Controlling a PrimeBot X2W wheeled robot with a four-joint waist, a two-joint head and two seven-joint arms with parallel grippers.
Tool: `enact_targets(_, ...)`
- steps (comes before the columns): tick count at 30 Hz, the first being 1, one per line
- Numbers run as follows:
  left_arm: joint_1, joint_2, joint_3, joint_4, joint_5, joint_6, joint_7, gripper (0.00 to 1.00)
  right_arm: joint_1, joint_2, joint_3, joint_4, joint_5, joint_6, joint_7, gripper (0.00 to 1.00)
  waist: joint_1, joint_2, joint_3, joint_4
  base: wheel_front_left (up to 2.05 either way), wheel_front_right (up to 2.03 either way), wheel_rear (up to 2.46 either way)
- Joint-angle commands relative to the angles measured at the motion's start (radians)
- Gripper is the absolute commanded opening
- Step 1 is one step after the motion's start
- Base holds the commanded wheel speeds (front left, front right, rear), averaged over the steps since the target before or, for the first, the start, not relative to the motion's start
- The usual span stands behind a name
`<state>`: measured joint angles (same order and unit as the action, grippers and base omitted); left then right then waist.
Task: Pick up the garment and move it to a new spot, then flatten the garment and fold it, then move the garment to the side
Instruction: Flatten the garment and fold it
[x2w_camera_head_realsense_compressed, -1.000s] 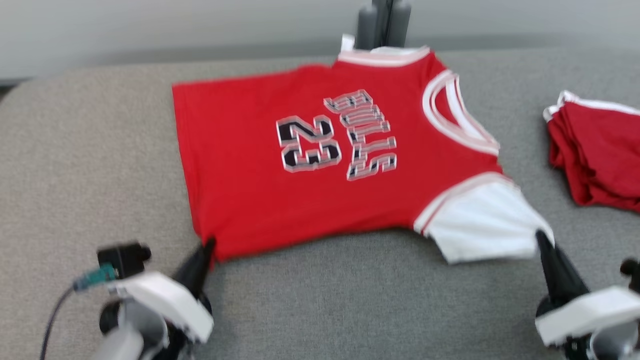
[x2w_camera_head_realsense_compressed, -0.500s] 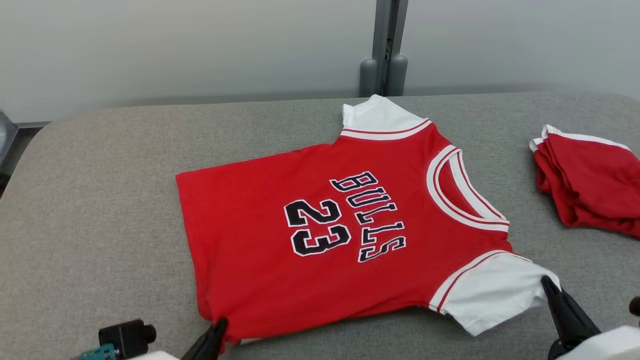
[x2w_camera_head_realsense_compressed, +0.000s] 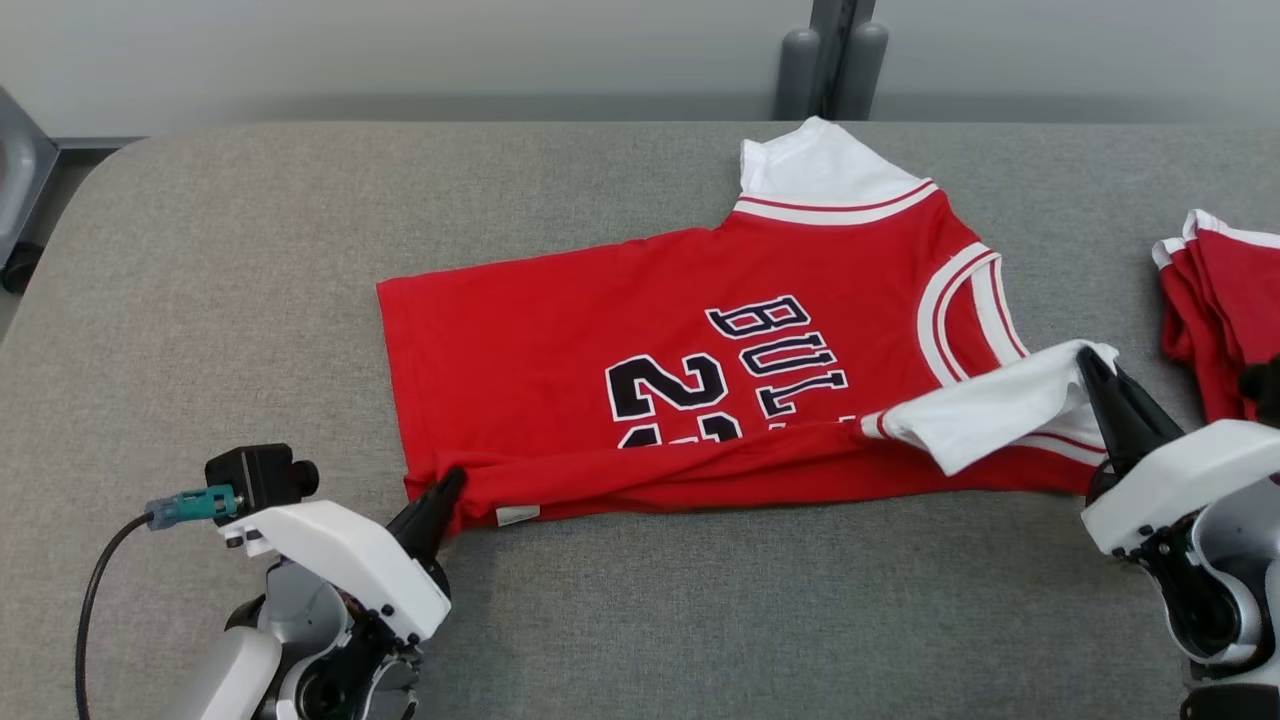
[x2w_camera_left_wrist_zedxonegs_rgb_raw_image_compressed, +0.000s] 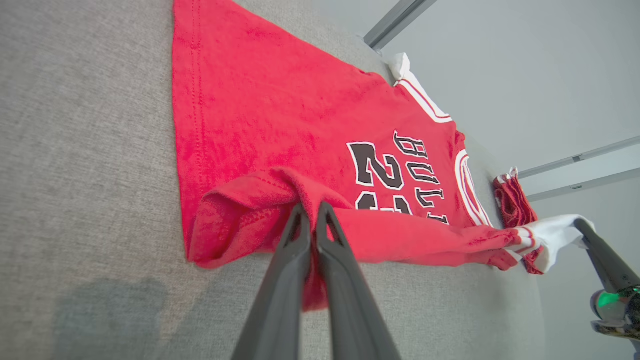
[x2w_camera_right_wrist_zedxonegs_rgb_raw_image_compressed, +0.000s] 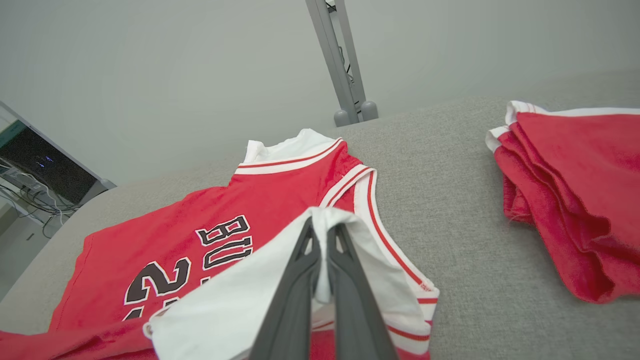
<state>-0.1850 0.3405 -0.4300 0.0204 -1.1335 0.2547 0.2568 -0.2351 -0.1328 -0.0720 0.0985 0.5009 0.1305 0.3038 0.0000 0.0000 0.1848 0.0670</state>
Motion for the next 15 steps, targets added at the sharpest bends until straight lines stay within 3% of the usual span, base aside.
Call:
enact_targets(1, -0.026, -0.002, -0.004, 0.021, 0.002, -0.011, 0.009, 0.00, -0.026, -0.011, 0.006, 0.018, -0.005, 0.001, -0.013, 0.00, 0.0000, 0.0000, 0.022, 0.010, 0.00, 0.00, 0.00)
enact_targets(11, -0.166, -0.047, -0.033, 0.205, 0.003, -0.051, 0.046, 0.00, -0.226, -0.070, 0.165, 0.234, -0.044, 0.001, -0.076, 0.00, 0.0000, 0.0000, 0.073, 0.018, 0.00, 0.00, 0.00)
enact_targets(12, -0.172, -0.050, -0.035, 0.214, 0.003, -0.053, 0.044, 0.01, -0.239, -0.074, 0.176, 0.249, -0.046, 0.001, -0.089, 0.00, 0.0000, 0.0000, 0.075, 0.019, 0.00, 0.00, 0.00)
enact_targets(13, -0.176, -0.052, -0.036, 0.221, 0.003, -0.053, 0.044, 0.12, -0.250, -0.080, 0.187, 0.261, -0.050, 0.001, -0.105, 0.00, 0.0000, 0.0000, 0.077, 0.020, 0.00, 0.00, 0.00)
enact_targets(14, -0.177, -0.054, -0.034, 0.228, 0.004, -0.053, 0.039, 0.28, -0.260, -0.087, 0.198, 0.273, -0.050, 0.001, -0.122, 0.26, 0.0000, 0.0000, 0.080, 0.021, 0.00, 0.00, 0.00)
enact_targets(15, -0.176, -0.056, -0.031, 0.234, 0.004, -0.054, 0.034, 0.68, -0.267, -0.092, 0.210, 0.285, -0.052, 0.001, -0.137, 0.71, 0.0000, 0.0000, 0.081, 0.023, 0.00, 0.00, 0.00)
